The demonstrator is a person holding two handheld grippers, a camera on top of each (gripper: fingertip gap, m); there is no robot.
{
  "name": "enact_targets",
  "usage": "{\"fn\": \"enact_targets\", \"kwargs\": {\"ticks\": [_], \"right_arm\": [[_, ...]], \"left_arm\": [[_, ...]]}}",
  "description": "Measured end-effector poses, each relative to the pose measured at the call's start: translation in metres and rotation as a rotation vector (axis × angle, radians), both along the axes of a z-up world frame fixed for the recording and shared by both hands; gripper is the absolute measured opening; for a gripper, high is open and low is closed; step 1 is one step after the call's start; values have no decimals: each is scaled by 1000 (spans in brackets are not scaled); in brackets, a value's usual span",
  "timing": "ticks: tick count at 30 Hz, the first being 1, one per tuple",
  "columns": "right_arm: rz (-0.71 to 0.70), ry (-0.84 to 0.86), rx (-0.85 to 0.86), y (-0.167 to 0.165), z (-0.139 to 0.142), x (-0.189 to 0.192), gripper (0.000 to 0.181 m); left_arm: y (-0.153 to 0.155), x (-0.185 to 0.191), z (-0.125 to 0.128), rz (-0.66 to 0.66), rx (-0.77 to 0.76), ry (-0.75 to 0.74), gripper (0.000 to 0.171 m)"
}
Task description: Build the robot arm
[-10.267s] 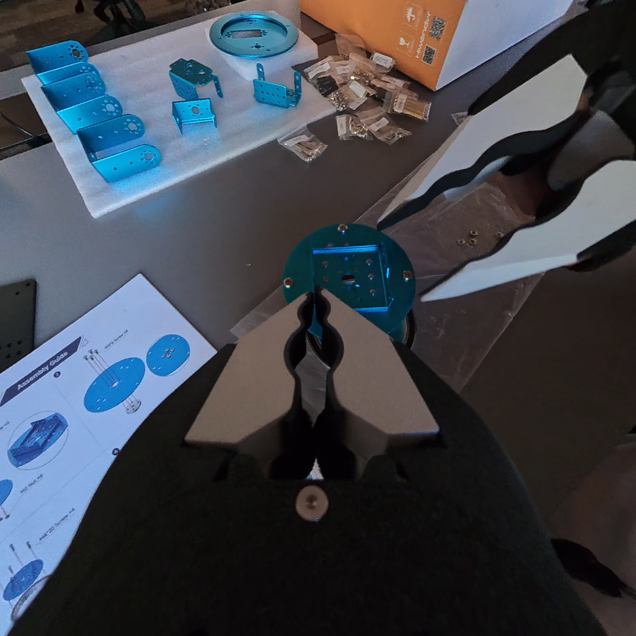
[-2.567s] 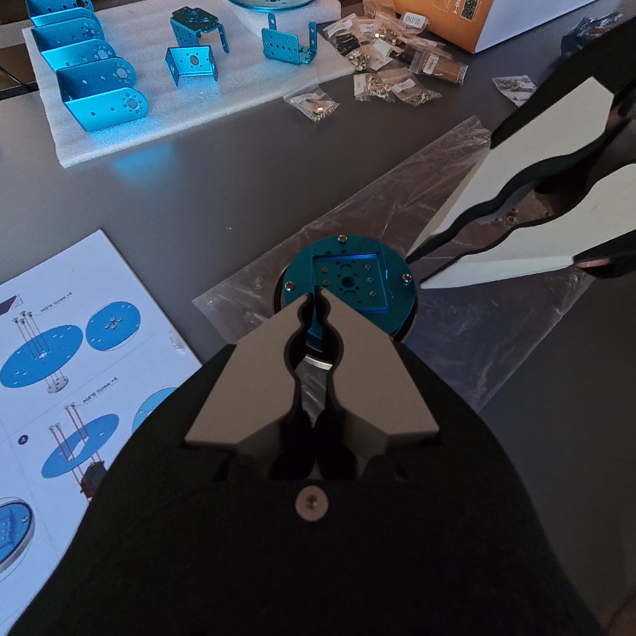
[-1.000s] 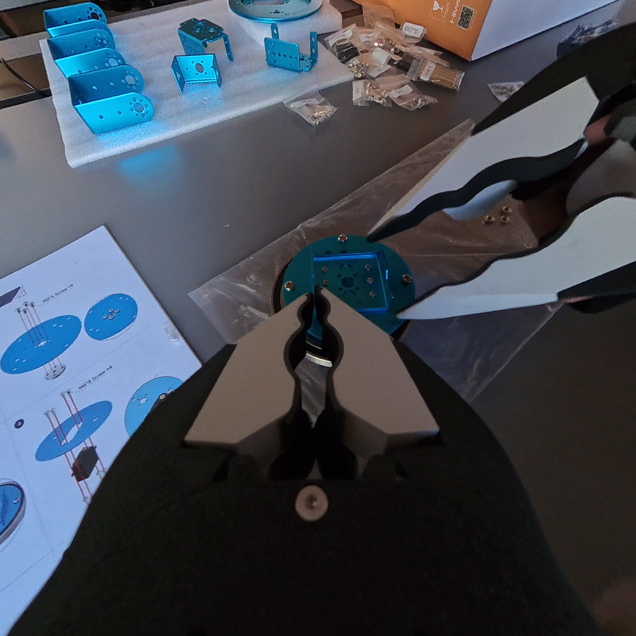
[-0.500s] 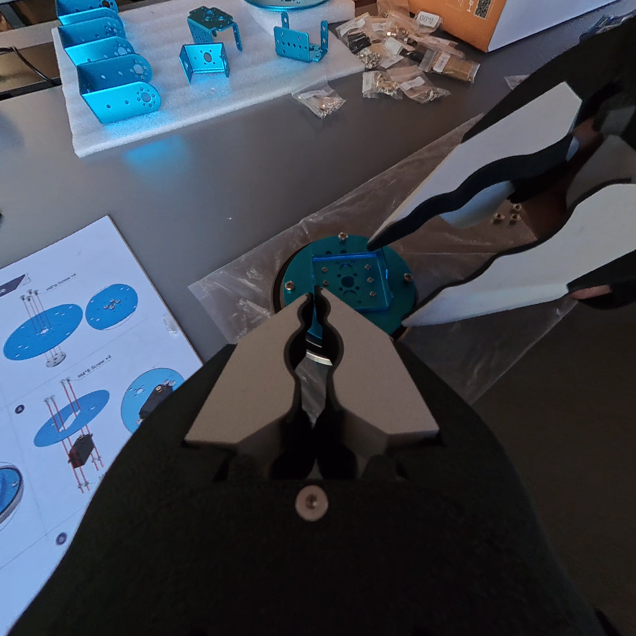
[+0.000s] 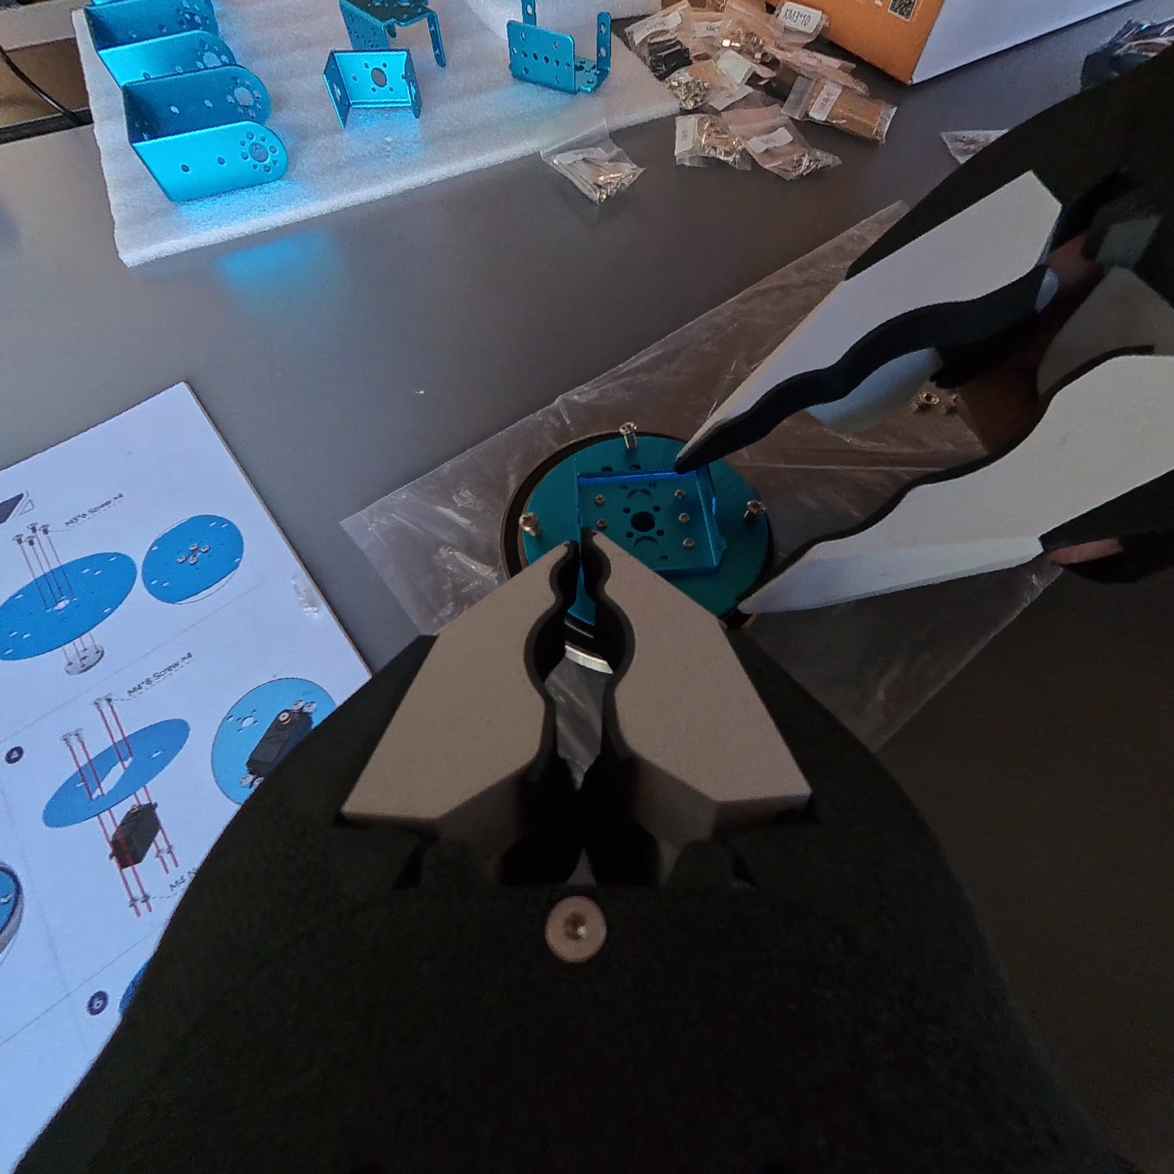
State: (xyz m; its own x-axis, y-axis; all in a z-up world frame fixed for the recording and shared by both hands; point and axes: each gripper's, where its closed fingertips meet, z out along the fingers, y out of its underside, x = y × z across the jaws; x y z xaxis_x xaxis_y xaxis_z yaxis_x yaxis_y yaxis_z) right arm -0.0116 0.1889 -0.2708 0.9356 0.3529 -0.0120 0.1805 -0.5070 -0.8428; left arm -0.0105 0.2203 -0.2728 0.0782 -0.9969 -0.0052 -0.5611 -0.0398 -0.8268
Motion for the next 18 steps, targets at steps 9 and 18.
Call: {"fn": "enact_targets", "kwargs": {"ticks": [9, 18], "right_arm": [[4, -6, -5, 0, -1, -1, 47], [22, -72, 23, -8, 10, 8, 35]], "left_arm": [[0, 0, -1, -3, -16, -8, 0], [0, -1, -3, -7, -26, -2, 0]]}}
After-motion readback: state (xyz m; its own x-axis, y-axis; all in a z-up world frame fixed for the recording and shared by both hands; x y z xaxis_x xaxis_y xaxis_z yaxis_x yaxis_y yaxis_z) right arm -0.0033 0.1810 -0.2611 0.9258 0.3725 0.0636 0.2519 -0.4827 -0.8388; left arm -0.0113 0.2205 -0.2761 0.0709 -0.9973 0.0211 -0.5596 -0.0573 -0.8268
